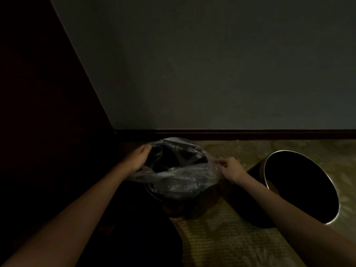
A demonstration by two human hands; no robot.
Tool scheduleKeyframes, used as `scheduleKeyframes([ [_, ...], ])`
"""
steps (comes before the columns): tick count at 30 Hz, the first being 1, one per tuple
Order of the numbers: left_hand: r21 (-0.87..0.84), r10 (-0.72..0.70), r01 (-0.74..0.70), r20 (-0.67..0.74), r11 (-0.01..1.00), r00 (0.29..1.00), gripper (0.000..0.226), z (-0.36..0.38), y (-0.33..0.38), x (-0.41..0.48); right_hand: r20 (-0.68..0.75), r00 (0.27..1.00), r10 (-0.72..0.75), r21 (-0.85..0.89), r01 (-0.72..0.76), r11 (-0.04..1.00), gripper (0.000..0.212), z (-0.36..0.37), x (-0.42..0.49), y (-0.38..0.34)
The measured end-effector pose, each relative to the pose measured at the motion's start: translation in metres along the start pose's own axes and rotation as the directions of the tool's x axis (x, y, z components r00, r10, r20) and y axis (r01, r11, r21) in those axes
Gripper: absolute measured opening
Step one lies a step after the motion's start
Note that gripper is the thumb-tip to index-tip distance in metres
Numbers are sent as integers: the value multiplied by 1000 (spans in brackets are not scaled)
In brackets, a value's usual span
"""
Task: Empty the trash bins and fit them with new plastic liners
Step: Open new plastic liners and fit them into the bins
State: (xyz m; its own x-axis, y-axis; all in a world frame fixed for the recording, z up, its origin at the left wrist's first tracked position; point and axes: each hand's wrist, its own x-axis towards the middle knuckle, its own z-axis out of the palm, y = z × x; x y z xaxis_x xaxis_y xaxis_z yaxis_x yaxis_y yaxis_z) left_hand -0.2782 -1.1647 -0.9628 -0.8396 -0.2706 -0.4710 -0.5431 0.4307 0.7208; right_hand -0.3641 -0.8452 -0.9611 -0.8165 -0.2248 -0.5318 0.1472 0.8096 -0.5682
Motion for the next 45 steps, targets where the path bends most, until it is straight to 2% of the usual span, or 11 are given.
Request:
scheduleKeyframes([
  [5,-124,-17,18,8,992,1000,37,-5,-3,-8,54,998,16,-127,-10,992,17,3,6,-5],
  [9,-155,-77,87,71,984,995,50,1,-17,-24,121,987,103,-241,-71,968,9,12,0,0],
  [16,-281,-294,424,404,861,866,61,2,-36,-53,342,931,128,129,-182,975,15,12,-20,8],
  [18,-340,-266,442,455,830,850,59,-1,-42,-53,315,938,147,291,-243,926,24,7,-26,11],
  [22,-391,-207,414,473,822,857,59,-4,-34,-58,597,790,138,388,-436,812,49,-5,-32,15],
  [25,-422,-147,393,507,817,849,73,-6,-33,-64,632,774,36,551,-482,681,41,-6,-29,18],
  [31,-280,-182,303,388,911,904,81,1,-47,-74,612,778,145,316,-408,857,33,16,-26,25],
  [34,-159,-181,230,274,960,945,83,9,-57,-70,448,875,181,140,-269,953,30,34,-19,27],
  [39,5,-114,115,138,993,984,89,16,-69,-65,86,996,20,-20,-18,1000,28,52,-11,31],
  [42,-10,-51,51,77,999,996,77,19,-62,-65,-167,985,47,70,-36,997,37,52,-17,28],
  [45,-222,-132,88,-192,971,972,48,14,-41,-63,-559,828,-44,189,178,966,26,30,-35,6],
])
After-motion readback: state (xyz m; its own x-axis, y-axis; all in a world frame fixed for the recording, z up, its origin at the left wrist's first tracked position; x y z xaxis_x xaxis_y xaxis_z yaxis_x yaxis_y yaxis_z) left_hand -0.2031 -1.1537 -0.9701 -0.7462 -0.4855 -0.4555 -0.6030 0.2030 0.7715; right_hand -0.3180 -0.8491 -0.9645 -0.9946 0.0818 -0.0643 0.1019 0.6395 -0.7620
